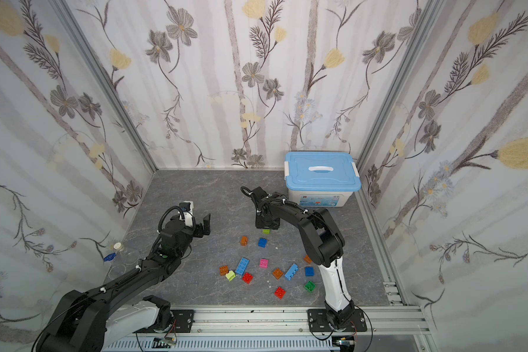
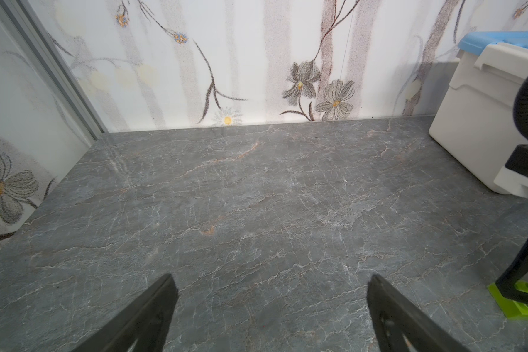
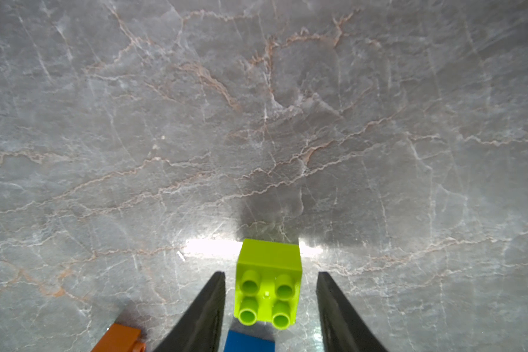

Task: Assemble the letter h with lego
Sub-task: Place the lego brick at the center of the board, then pick up the lego brick from the center of the board.

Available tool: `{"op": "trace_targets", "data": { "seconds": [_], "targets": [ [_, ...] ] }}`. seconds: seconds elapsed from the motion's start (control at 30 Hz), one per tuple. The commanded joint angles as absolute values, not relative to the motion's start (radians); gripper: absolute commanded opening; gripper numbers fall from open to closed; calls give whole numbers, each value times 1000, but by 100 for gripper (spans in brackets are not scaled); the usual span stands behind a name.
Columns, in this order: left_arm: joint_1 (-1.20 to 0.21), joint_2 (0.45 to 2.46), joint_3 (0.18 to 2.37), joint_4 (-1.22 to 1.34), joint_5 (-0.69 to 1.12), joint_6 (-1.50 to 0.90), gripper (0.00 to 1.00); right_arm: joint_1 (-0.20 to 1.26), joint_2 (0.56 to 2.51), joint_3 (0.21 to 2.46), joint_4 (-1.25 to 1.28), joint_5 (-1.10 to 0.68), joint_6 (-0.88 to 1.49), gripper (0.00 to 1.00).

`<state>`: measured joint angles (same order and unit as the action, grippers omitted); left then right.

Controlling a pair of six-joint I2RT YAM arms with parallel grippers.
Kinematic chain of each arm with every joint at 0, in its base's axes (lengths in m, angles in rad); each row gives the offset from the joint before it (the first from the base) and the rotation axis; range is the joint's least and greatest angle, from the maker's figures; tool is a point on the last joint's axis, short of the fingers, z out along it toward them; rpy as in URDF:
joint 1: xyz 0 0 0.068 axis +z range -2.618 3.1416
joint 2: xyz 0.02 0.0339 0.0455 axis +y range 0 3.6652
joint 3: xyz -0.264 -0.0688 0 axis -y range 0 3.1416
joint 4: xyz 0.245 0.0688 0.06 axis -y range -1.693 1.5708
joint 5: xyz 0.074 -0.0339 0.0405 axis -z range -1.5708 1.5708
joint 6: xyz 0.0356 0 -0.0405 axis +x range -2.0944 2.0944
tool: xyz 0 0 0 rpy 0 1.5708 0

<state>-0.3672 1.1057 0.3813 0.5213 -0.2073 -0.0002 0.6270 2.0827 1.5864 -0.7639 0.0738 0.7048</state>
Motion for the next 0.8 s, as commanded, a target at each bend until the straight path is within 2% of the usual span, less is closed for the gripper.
{"op": "trace_targets", "data": {
  "seconds": [0.0,0.2,0.33,0.5,0.77],
  "targets": [
    [-366,1104,384,547,-221,4,100,629,2048,1594,-810,77,695,56],
    [-366,1108,389,544,-212,7,100,670,1976,1571,-851,85,726,57],
    [-367,1103,384,546,-208,8,100,720,1951,1507,-811,71,843,57],
    [-366,1111,391,539,-211,6,100,768,1943,1422,-761,146,1005,60],
    [-367,1094,373,557,-213,7,100,773,1975,1395,-706,129,1035,57]
  ]
}}
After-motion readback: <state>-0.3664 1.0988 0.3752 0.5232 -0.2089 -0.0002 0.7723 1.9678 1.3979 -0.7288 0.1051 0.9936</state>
